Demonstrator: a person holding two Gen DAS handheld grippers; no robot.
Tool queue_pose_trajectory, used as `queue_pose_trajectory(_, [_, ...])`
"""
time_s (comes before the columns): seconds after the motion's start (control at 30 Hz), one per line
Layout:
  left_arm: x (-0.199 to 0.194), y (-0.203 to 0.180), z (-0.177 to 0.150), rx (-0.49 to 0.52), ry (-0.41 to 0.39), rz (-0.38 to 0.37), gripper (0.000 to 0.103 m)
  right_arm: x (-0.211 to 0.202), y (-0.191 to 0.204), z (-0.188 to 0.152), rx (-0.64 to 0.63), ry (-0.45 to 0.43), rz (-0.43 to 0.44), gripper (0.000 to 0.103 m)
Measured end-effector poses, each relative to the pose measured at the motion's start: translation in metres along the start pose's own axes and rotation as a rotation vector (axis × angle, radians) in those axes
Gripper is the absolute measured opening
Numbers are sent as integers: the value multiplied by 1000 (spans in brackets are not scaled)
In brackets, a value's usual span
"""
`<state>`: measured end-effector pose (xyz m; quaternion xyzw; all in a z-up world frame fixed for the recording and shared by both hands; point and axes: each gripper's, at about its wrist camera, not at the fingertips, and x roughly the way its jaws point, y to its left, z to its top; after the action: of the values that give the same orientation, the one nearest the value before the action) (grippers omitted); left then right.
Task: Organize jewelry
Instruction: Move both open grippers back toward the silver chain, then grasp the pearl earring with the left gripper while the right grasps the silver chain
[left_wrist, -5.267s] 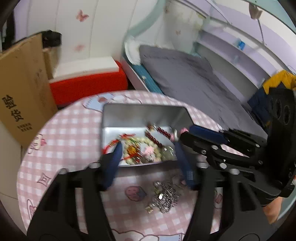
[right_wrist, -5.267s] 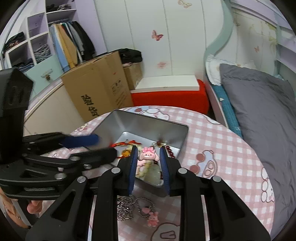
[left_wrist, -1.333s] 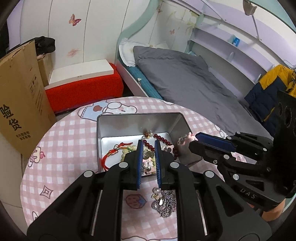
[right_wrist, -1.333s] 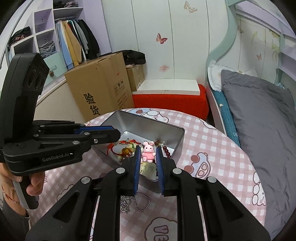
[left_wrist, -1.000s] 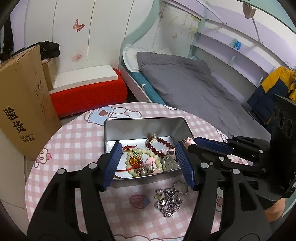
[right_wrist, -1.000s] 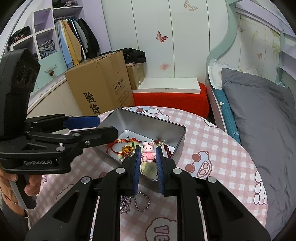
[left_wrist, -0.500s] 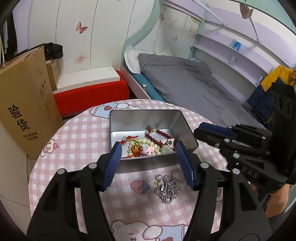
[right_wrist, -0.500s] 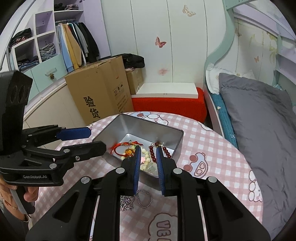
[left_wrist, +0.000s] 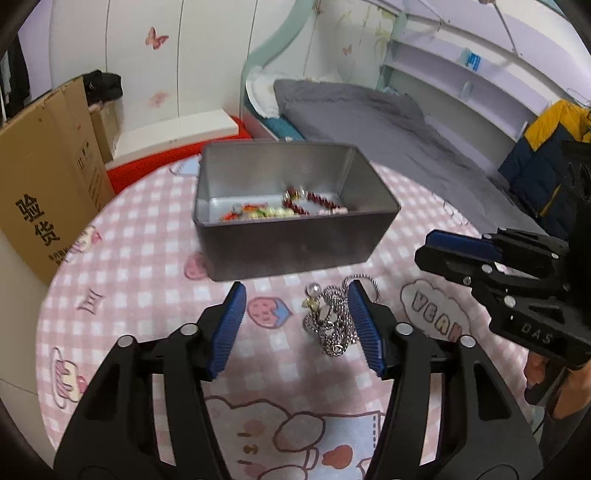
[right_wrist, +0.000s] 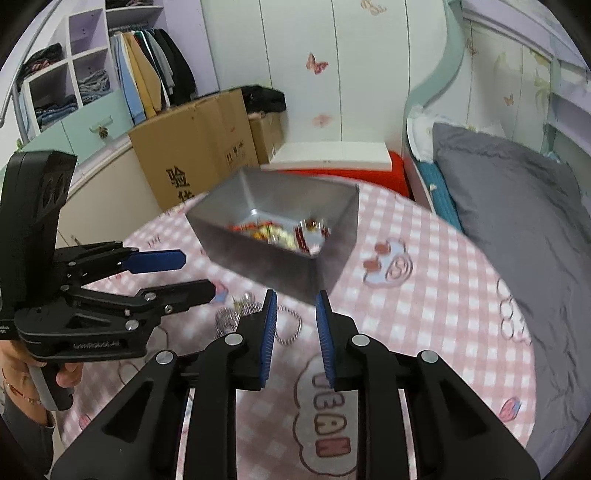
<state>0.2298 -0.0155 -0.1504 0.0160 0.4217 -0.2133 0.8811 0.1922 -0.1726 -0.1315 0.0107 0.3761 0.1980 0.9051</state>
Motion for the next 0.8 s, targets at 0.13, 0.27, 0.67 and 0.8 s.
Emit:
queue_pose_trajectory(0.13, [11,-3,-3,1,24,5,53,7,-3,-8,12,24,6,20])
queue_pose_trajectory(0.27, [19,-3,-1,-2,38,0,50,12,-7,-11,22,35,15,21])
queue_pose_trajectory(0.67, [41,-6,3,-7,88,13,27,18,-12,-19,39,47,33,22])
queue_pose_trajectory(0.8, [42,-7,1,3,80,28,11,20,-12,-19,39,47,36,22])
